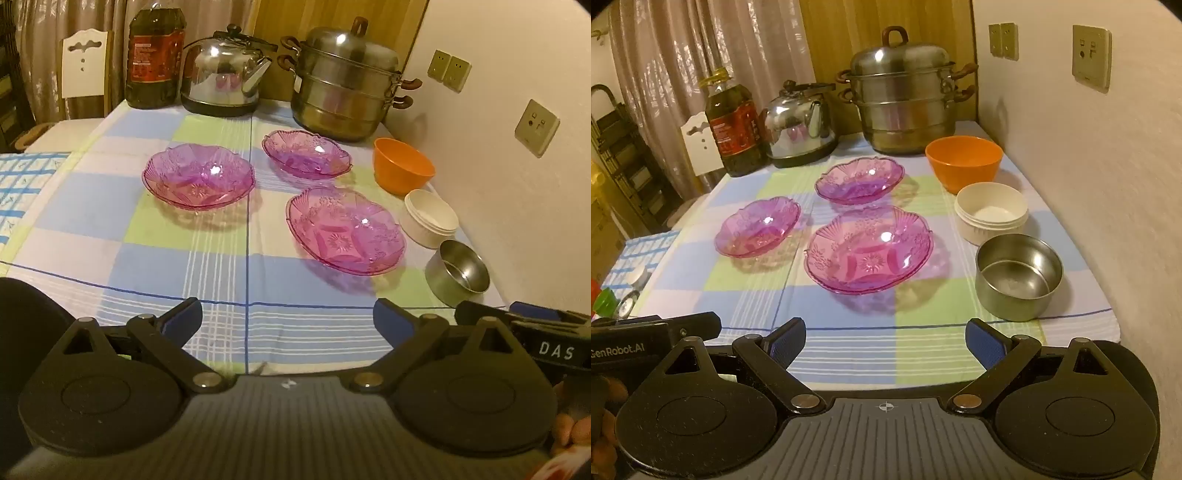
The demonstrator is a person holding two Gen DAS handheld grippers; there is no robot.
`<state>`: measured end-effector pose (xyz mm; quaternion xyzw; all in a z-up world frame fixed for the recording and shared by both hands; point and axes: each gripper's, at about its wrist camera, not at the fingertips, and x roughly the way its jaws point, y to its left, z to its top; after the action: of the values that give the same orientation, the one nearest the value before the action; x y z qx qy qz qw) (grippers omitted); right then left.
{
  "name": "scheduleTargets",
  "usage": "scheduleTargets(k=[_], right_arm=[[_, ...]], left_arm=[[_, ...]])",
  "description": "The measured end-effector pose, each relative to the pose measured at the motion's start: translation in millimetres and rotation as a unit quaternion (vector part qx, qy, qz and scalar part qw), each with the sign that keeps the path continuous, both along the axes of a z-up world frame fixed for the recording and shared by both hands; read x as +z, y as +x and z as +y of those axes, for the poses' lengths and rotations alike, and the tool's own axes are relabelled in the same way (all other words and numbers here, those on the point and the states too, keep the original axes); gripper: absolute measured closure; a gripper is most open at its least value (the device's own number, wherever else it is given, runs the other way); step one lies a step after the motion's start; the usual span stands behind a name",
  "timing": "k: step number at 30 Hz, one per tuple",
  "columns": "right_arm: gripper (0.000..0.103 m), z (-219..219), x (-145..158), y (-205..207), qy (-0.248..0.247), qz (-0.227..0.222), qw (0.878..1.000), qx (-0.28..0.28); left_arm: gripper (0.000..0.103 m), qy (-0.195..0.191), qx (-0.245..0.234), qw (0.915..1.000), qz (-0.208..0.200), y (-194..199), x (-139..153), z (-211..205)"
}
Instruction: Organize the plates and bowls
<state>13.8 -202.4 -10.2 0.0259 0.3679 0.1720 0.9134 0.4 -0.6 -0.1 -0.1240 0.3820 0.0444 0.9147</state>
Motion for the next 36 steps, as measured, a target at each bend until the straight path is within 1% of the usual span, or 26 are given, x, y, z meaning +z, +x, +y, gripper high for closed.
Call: scheduleTargets(k=[1,2,5,7,9,15,17,36], right_arm=[[0.010,0,0,0,0.000,0.000,1.000,0.000],[0.010,-1,0,0,0.000,-0.001,1.000,0.000],[0.010,0,-1,1,-0.004,0.000,1.000,0.004],[0.010,1,-1,1,-0.009,-0.004,1.000,0.004],[0.010,-4,-2,3,-0.003,-0.001,1.000,0.002],[0.010,-3,-2,10,-0.007,0.003,1.000,0.004],[0.010,2,-5,4,-0.008,0.001,1.000,0.002],[0.010,5,-5,3,-0.009,-0.001,1.000,0.001]], left_arm=[[0.005,0.001,-0.002,1.0000,-0.002,0,0,-1],[0.005,-0.013,0.004,0.9999,-0.006,-4,-3,3],[0.007,-0.014,0.004,0.9999,-0.002,-1,1,2],[0.007,-0.010,0.001,1.0000,0.001,-2,-1,3],[0.007,-0.006,0.003,1.0000,0.000,-3,-2,0],[0.008,-0.008,0.003,0.9999,0.006,0,-3,1],[0.009,-0.005,0.003,1.0000,0.007,0,-3,1],[0.009,-0.001,0.001,1.0000,0.005,0,-3,-1]])
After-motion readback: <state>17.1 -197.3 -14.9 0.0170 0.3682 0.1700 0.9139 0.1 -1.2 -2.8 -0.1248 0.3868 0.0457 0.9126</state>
